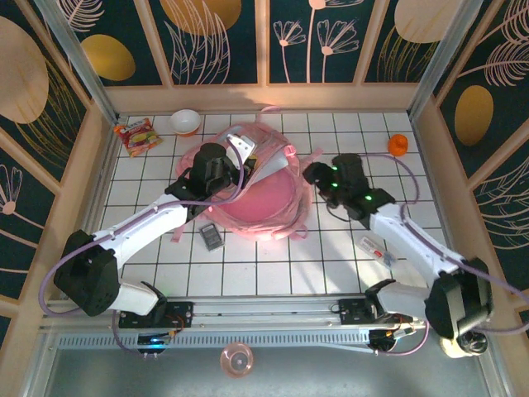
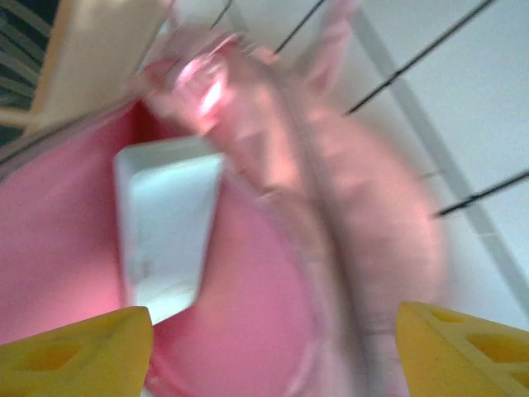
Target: Pack books, pencil case, and school supplies into a backpack
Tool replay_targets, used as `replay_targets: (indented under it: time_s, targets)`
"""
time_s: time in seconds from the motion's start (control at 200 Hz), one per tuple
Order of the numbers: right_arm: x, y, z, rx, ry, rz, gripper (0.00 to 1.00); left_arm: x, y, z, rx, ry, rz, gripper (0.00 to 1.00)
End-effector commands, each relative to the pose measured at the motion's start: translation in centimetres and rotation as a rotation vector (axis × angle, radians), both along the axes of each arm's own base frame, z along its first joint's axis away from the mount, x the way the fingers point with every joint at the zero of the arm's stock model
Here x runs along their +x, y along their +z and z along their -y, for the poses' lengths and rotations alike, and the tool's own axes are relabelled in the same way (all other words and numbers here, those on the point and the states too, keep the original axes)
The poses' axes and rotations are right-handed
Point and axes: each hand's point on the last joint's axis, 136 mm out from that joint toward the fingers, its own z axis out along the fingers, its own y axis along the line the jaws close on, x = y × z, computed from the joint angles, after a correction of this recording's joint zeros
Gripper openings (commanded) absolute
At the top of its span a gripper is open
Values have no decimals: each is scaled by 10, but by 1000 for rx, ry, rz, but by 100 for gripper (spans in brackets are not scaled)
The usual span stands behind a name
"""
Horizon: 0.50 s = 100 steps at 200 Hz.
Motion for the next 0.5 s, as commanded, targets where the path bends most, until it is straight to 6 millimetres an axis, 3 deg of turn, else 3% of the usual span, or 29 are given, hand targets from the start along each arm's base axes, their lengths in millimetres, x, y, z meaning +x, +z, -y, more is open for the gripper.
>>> replay_targets:
  time_s: [0.0,0.105,0.17,0.255,0.495]
  targets:
    - [-46,-43,61,-157,-40,-197,78,2,46,7,-114,-10,128,0]
    - [-64,-59,104,-160,-105,-294,77,3,44,7,-111,-12,124,0]
    - [-62,-53,114,-156,-118,-264,75,3,45,7,-112,-11,128,0]
    - [-44,-33,91,-52,-57,-141,73,3,47,8,-121,-17,130,0]
    - [18,17,-4,186,152,113,73,1,56,10,-142,-26,139,0]
